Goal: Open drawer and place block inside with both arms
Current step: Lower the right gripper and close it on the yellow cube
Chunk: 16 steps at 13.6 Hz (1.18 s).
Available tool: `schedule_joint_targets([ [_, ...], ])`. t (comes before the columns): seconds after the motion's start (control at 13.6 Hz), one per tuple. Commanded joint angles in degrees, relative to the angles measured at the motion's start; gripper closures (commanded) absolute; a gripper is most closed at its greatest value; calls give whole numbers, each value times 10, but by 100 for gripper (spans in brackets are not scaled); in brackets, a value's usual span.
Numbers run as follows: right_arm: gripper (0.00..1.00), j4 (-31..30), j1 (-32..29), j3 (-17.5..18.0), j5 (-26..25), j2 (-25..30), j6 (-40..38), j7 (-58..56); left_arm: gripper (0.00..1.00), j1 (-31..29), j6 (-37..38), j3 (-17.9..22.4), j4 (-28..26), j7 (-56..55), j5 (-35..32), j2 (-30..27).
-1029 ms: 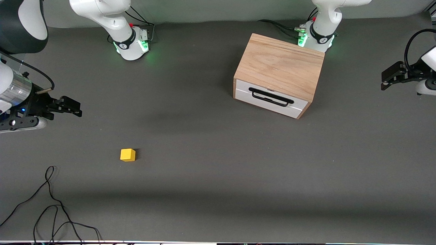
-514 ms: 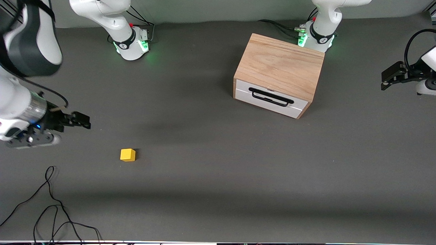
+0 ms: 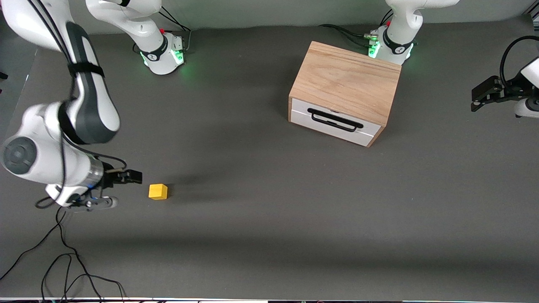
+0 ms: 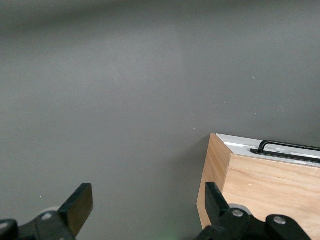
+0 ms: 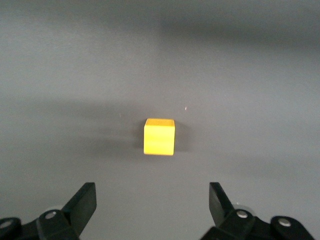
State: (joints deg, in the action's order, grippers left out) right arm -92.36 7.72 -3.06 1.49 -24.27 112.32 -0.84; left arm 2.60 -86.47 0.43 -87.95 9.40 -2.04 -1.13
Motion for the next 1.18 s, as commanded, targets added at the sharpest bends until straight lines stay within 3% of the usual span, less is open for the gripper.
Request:
schedule_joint_targets([
  [0.0, 0, -41, 5, -4, 11, -15, 70, 12, 0, -6, 9, -5, 5, 8, 0, -2],
  [0.51, 0, -160, 5, -4, 41, -41, 248, 12, 0, -6, 9, -5, 5, 8, 0, -2],
  [1.1, 0, -168, 22, -5, 58, -87, 321, 45, 0, -6, 9, -5, 5, 8, 0, -2],
])
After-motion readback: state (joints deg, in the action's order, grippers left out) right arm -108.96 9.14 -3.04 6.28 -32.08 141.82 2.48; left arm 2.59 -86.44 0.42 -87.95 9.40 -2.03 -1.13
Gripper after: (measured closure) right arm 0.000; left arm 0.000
